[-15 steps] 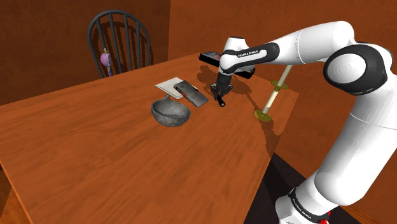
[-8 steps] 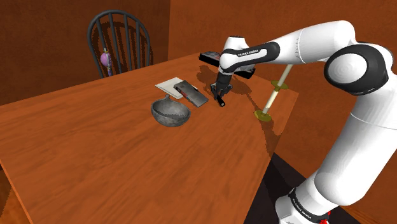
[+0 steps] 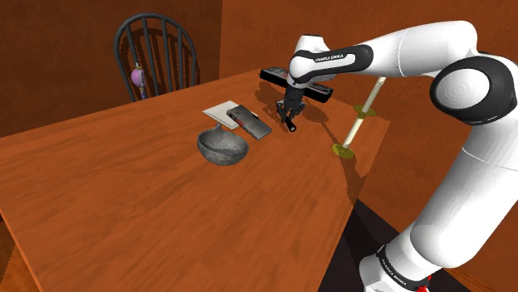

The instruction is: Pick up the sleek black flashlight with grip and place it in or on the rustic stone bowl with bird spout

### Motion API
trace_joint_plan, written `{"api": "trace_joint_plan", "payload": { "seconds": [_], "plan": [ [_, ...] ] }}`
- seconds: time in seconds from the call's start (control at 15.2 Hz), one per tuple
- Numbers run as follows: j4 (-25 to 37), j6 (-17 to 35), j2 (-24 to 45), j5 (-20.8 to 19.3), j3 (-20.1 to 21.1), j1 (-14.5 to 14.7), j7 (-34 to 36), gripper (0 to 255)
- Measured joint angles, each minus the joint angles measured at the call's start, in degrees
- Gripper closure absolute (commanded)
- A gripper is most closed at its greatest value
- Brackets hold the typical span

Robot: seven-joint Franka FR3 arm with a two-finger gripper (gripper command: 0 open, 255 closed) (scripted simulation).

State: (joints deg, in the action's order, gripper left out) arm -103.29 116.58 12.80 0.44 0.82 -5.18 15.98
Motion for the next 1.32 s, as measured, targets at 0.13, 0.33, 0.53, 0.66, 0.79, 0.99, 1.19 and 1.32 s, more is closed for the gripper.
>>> {"api": "trace_joint_plan", "payload": {
  "seconds": [0.13,0.33,0.53,0.66,0.79,0.99,1.19,1.32],
  "plan": [
    [1.1,-1.4,-0.3,0.0,0.0,0.0,0.1,255],
    [2.6,-3.5,-0.9,0.0,0.0,0.0,0.0,255],
    [4.3,-5.7,-1.4,0.0,0.0,0.0,0.0,255],
    [5.5,-7.2,-1.7,0.0,0.0,0.0,0.1,255],
    [6.7,-8.5,-1.9,0.0,0.0,0.0,0.1,255],
    [8.4,-10.6,-2.2,0.0,0.0,0.0,0.1,255],
    [11.0,-13.1,-2.1,0.0,0.0,-0.1,0.0,255],
    [12.5,-14.6,-2.1,0.0,0.0,0.0,0.1,255]
  ]
}}
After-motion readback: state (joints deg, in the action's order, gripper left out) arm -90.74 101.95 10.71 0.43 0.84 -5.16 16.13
